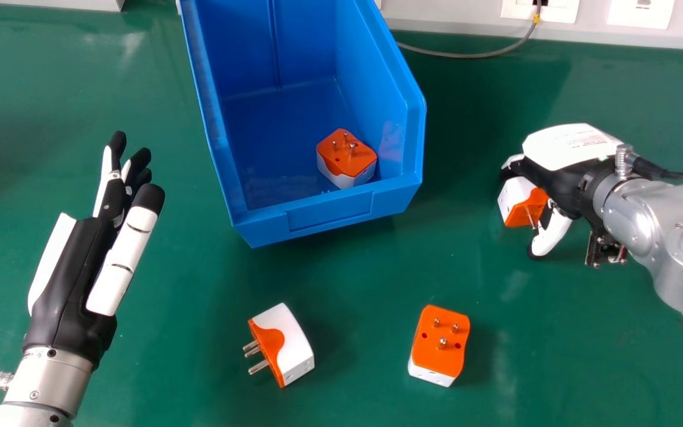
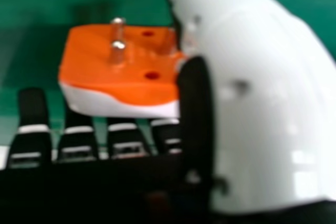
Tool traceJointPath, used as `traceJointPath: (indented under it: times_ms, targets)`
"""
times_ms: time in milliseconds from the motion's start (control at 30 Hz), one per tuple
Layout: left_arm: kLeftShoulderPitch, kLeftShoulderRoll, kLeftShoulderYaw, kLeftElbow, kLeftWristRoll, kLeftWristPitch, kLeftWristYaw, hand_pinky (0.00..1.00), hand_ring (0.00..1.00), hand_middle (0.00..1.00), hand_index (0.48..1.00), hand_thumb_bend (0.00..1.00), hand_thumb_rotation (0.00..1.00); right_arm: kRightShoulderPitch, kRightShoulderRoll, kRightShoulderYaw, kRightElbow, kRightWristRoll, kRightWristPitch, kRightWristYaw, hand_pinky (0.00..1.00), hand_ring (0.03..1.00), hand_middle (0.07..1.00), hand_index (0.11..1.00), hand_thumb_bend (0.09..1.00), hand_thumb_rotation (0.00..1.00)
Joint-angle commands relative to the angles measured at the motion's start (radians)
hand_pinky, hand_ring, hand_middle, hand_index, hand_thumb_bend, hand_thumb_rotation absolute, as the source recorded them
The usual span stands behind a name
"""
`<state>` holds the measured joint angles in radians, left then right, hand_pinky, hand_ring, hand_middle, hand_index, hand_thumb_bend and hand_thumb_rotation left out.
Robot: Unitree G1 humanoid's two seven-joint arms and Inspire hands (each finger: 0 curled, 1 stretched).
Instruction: Pick all objects and put in blue box
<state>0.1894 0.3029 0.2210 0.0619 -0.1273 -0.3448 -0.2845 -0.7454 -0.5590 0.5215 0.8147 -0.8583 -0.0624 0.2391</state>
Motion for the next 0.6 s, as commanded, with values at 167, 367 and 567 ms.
traceJointPath:
  times_ms: [167,367,567]
  targets:
    - [0.015,0.014,0.013,-0.056,-0.001,0.024,0.0,1.0,1.0,1.0,1.0,0.62,0.95,-0.02,-0.022,-0.013,-0.009,0.008,0.011,-0.021,0.73,0.846,0.85,0.803,0.497,0.11]
    - [0.016,0.019,0.016,-0.062,0.001,0.03,-0.003,1.0,1.0,1.0,1.0,0.64,0.96,-0.017,-0.024,-0.013,-0.006,0.009,0.012,-0.024,0.72,0.843,0.848,0.8,0.501,0.09]
    - [0.015,0.02,0.022,-0.057,-0.008,0.024,-0.01,1.0,1.0,1.0,1.0,0.64,0.96,-0.014,-0.02,-0.013,-0.005,0.008,0.028,-0.027,0.72,0.842,0.847,0.797,0.5,0.07]
